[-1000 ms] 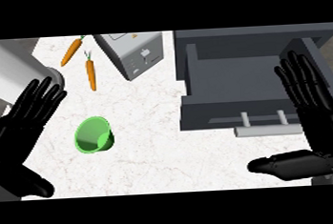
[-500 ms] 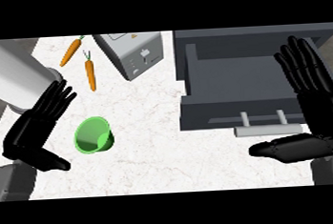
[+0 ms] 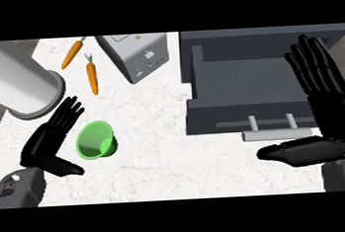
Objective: Pick up the cup, place it into the drawer and close the drawer
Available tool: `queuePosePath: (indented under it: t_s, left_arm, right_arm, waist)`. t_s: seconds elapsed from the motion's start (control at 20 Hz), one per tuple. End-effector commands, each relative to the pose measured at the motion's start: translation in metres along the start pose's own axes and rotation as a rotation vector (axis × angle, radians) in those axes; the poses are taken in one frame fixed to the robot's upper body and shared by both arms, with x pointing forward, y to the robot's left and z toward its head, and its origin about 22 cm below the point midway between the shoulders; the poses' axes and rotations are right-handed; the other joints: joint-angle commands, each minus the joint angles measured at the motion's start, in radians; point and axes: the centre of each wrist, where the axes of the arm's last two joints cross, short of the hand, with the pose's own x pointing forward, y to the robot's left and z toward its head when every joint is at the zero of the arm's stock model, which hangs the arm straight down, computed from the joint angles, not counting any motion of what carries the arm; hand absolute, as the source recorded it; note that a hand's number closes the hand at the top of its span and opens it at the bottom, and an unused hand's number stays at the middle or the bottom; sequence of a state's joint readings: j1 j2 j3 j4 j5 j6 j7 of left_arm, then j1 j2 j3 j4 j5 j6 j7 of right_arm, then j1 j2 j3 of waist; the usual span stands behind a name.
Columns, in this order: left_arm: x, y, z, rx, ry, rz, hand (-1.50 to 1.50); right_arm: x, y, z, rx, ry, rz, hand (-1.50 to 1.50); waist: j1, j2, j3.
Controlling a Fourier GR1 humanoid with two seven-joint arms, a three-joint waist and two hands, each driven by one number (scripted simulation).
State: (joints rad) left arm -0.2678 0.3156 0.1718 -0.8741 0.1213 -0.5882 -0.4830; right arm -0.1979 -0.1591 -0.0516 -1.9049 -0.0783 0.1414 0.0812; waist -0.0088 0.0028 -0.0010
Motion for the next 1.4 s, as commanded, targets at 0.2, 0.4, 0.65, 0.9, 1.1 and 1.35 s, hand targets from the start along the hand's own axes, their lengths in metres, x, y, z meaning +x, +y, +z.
queuePosePath:
  t_s: [0.2,0.4,0.65,0.9,1.1,1.35]
  left_arm:
    - [-0.047,0.009,0.013,0.037,0.048,-0.033,-1.50]
    - [-0.044,0.021,0.014,0.041,0.033,-0.039,-1.50]
    - [-0.065,-0.006,0.008,0.041,0.001,-0.018,-1.50]
    - [-0.082,-0.014,0.033,0.057,-0.027,-0.037,-1.50]
    - [-0.078,-0.017,0.017,0.054,-0.047,-0.021,-1.50]
    - [-0.075,-0.016,0.008,0.041,-0.048,-0.030,-1.50]
  right_arm:
    - [0.006,-0.001,-0.016,-0.007,-0.006,-0.005,-1.50]
    - [-0.003,-0.002,-0.005,0.001,-0.031,-0.012,-1.50]
    - [0.019,0.000,-0.022,0.013,-0.008,-0.003,-1.50]
    - [0.002,-0.029,-0.015,0.004,-0.005,-0.018,-1.50]
    - [0.024,-0.010,-0.018,0.018,-0.025,0.002,-1.50]
    - [0.025,-0.007,-0.030,0.011,-0.016,-0.015,-1.50]
  waist:
    - [-0.009,0.005,-0.001]
    - [-0.016,0.006,-0.002]
    - [-0.025,0.010,-0.004]
    - [-0.020,0.011,-0.003]
    - [-0.028,0.010,-0.005]
    - [-0.026,0.014,-0.005]
